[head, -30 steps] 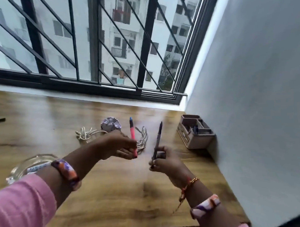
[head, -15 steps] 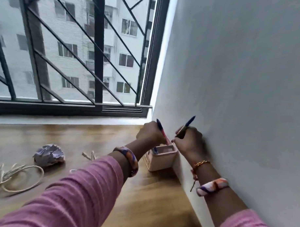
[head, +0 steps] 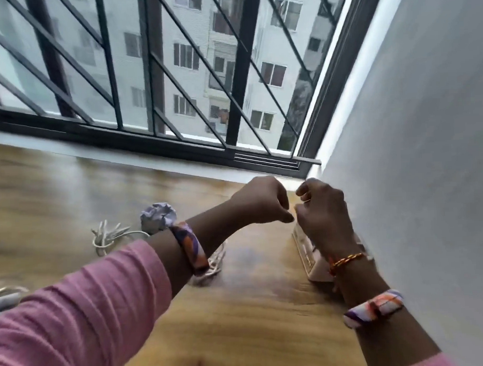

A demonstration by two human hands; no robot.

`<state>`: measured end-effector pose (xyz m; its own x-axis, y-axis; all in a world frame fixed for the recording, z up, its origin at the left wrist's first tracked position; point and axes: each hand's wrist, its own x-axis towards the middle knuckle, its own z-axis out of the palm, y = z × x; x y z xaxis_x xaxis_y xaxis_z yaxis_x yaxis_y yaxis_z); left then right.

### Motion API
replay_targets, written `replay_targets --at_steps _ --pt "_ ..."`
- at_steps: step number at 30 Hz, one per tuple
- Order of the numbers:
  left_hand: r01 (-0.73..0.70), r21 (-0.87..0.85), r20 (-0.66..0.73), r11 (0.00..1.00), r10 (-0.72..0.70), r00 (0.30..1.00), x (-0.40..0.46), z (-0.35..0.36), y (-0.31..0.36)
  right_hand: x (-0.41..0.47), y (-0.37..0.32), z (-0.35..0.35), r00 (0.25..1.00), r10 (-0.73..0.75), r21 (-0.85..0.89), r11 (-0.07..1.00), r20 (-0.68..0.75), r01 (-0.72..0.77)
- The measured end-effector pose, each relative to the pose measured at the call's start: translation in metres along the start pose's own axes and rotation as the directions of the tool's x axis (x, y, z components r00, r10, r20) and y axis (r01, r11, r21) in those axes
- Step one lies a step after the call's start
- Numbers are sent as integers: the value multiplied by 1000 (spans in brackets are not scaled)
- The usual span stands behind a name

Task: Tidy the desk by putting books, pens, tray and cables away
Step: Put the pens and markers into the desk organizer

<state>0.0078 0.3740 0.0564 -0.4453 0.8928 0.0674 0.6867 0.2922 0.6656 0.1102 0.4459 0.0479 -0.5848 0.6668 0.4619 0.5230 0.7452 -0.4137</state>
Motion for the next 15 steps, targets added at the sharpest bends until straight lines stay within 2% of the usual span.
replay_targets --at_steps 4,8,12,15 --pt "146 52 -65 988 -143 988 -44 -67 -76 8 -81 56 961 -210 139 973 182 186" --pt "341 74 -146 937 -328 933 -105 -139 -168 2 -178 128 871 -379 282 913 312 296" --pt "537 49 -257 842 -509 821 -174 -208 -266 -17 -276 202 754 -508 357 854 416 378" --pt "654 14 -338 756 -612 715 -226 -252 -333 -34 -340 249 603 -627 391 779 494 489"
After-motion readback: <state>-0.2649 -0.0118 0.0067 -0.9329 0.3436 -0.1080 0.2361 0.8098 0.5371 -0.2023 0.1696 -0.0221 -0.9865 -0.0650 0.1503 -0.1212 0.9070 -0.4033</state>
